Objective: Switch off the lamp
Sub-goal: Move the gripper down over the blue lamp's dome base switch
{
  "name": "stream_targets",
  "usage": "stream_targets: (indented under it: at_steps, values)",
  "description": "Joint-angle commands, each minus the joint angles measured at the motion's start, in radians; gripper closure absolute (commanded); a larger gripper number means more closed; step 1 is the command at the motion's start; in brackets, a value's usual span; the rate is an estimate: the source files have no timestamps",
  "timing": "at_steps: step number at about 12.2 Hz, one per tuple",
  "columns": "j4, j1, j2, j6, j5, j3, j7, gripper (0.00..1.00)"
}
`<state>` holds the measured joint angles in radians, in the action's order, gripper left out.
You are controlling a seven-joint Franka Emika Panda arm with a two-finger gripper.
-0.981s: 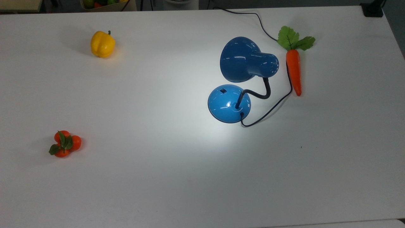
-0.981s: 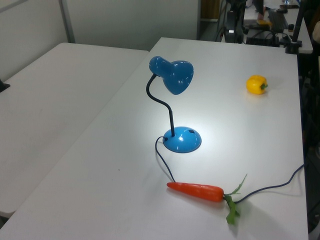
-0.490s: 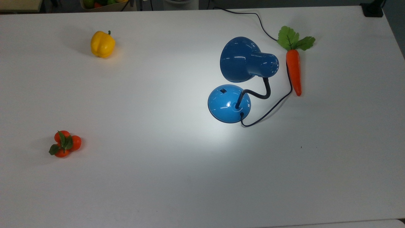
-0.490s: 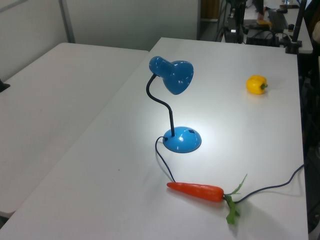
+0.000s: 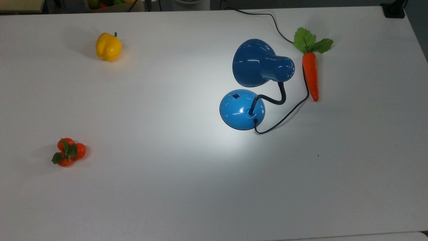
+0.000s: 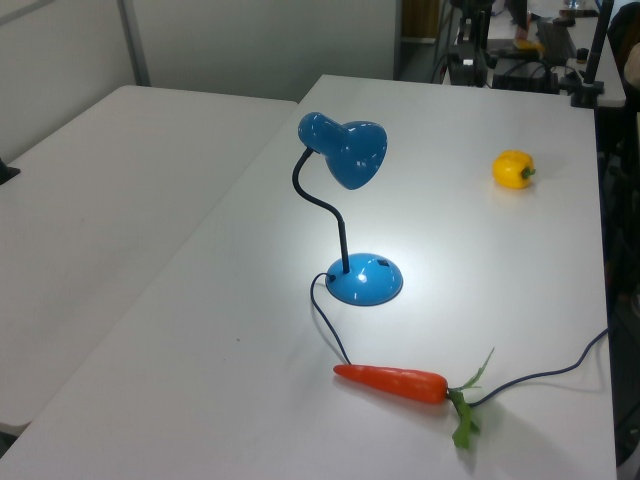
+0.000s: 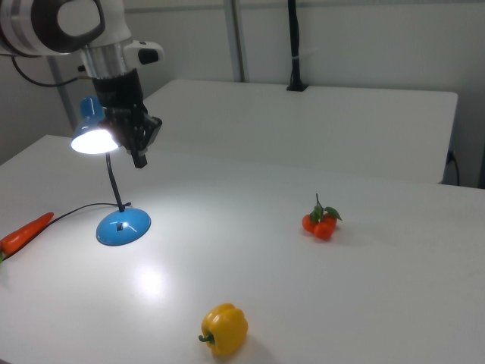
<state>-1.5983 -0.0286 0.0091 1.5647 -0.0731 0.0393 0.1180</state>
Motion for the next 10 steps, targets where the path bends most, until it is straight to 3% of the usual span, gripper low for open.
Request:
stream_targets:
  at_steps: [1,10]
  values:
    - [-0.029,0.019,0.015,0.026,0.044,0.004,0.098,1.00]
    - [-0.207,0.199,0.140,0.381,0.049,0.011,0.146,1.00]
